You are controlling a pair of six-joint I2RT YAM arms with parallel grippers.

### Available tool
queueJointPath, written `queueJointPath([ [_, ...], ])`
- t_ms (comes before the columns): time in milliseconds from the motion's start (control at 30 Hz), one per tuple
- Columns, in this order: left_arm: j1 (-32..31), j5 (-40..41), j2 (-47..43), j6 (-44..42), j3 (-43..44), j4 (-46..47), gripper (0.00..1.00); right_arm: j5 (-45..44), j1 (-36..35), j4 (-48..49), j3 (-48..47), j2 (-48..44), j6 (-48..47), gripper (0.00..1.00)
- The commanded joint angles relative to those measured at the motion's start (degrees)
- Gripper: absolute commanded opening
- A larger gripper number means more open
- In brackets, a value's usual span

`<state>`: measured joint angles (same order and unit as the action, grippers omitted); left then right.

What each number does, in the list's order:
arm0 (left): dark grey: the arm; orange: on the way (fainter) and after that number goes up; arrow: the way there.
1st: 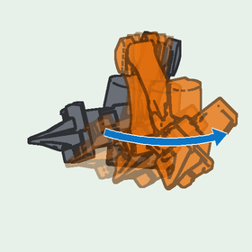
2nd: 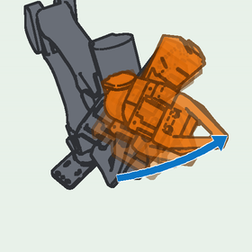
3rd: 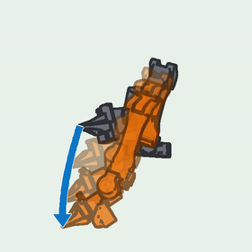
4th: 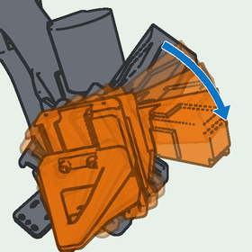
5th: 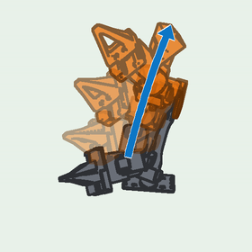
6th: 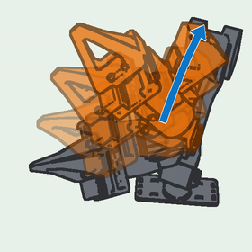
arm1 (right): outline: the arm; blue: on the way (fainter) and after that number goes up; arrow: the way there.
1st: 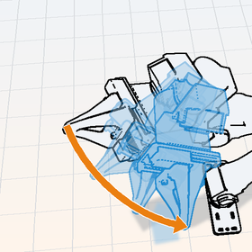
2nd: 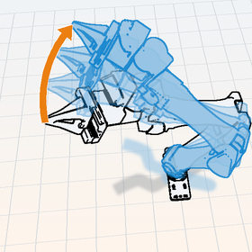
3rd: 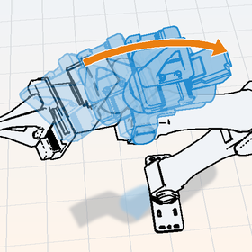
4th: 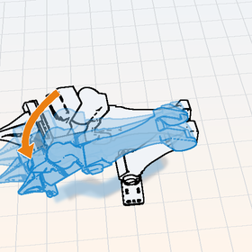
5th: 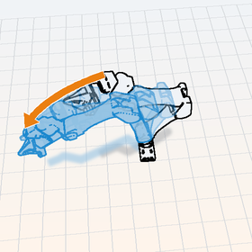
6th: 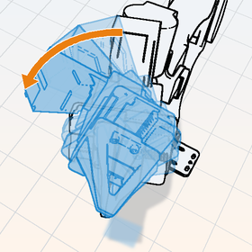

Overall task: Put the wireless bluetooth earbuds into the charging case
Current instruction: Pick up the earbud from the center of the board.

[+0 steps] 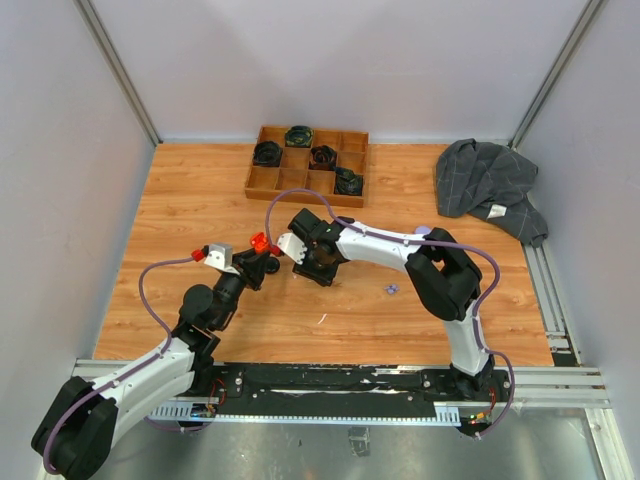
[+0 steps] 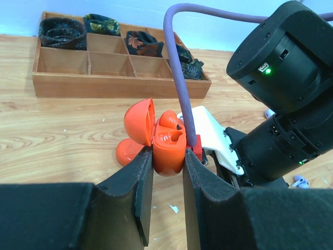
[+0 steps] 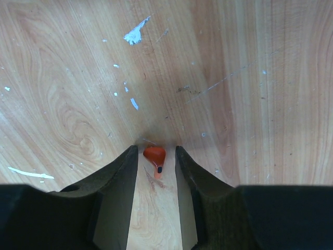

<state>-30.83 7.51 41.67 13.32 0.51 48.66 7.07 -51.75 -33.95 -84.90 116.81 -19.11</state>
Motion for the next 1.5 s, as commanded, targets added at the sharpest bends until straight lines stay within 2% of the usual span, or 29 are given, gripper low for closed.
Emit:
queueJointPath([
  [0,-0.02,-1.18,-0.47,0.04,-1.64,2.04,0.0,-2.22,-0.99,-3.1,-0.63,1.52,-0.21,0.36],
  [200,-0.02,-1.18,-0.51,0.04,-1.65,2.05,0.0,-2.24,-1.0,-3.02,-0.59,1.78,0.41,0.33],
  [333,-0.02,-1.47,-0.53,-0.12,-1.7,2.26,0.0,-2.31,-0.99,-2.46,-0.86,1.9,1.08,0.27],
  [567,-0.02,-3.66,-0.81,-0.72,-2.42,4.54,0.0,-3.31,-0.99,-0.17,1.3,-2.81,3.86,0.2],
  [1100,-0.02,-14.18,-0.11,-3.46,-5.44,15.47,0.01,-11.12,-1.28,7.85,11.08,-25.76,17.22,0.18],
  [1467,-0.05,-25.34,3.53,-5.71,-6.58,24.28,0.01,-13.84,-7.1,21.48,17.51,-41.44,20.49,0.19],
])
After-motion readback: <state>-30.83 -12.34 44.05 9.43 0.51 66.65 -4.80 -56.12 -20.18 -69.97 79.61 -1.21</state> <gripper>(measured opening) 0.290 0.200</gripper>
